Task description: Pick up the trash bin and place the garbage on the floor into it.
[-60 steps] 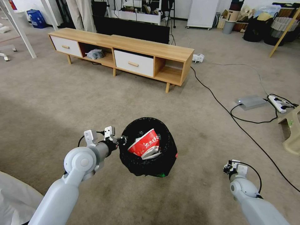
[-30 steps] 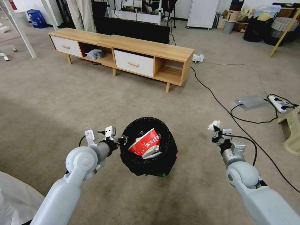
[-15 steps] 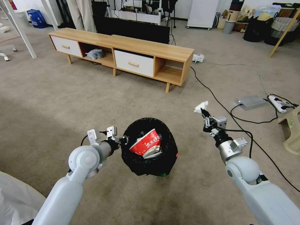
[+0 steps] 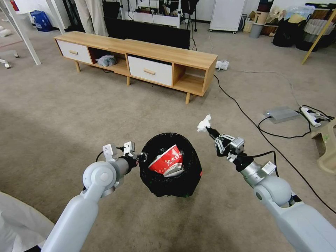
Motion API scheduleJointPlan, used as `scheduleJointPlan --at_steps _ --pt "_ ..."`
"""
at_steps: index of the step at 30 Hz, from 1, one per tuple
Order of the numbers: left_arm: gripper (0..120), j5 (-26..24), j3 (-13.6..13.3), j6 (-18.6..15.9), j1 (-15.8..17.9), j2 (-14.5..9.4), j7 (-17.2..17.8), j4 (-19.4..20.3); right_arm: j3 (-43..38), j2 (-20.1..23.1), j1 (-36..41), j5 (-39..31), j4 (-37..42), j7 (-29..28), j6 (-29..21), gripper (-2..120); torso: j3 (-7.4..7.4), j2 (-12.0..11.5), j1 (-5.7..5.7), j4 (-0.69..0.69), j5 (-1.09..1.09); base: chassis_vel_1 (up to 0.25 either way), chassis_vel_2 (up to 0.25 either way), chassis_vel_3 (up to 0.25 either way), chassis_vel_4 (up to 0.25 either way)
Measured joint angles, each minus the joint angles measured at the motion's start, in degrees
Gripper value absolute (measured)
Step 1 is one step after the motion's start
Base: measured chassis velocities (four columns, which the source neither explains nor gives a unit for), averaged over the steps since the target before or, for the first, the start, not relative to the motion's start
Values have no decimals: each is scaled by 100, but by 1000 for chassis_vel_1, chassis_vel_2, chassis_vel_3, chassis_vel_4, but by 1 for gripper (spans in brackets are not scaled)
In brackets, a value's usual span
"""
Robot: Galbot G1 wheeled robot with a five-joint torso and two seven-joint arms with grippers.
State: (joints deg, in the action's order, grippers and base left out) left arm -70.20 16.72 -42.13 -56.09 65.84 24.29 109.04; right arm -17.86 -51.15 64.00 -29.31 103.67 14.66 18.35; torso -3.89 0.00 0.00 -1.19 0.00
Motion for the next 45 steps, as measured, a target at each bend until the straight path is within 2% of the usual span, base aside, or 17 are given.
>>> scheduleJointPlan --at_steps 1,3,8,16,20,23,28,35,45 --pt "1 0 0 0 0 0 0 0 0 0 0 0 0 0 0 0 0 0 0 0 0 0 0 0 0" --pt "1 -6 -79 0 56 45 2 -88 108 135 -19 -70 35 434 273 0 0 0 0 1 0 0 0 0 0" --pt "1 7 -190 0 144 125 -2 -220 263 385 1 -108 102 741 376 0 0 0 0 0 0 0 0 0 0" --pt "1 30 -249 0 211 190 -17 -287 464 749 0 -188 218 870 395 0 0 0 0 0 0 0 0 0 0" --pt "1 11 -277 0 274 215 -70 -333 839 1108 -92 -297 286 928 390 0 0 0 0 0 1 0 0 0 0" --pt "1 -35 -348 0 329 224 -101 -378 1023 1223 -173 -317 285 976 391 0 0 0 0 1 0 0 0 0 0" --pt "1 -67 -448 0 425 268 -109 -434 1150 1336 -190 -332 287 1038 395 0 0 0 0 0 0 0 0 0 0" --pt "1 -48 -734 0 556 339 -108 -514 1123 1409 -125 -333 294 1082 417 0 0 0 0 0 0 0 0 0 0" --pt "1 -17 -853 0 612 378 -108 -534 1090 1384 -112 -341 313 1068 413 0 0 0 0 0 0 0 0 0 0"
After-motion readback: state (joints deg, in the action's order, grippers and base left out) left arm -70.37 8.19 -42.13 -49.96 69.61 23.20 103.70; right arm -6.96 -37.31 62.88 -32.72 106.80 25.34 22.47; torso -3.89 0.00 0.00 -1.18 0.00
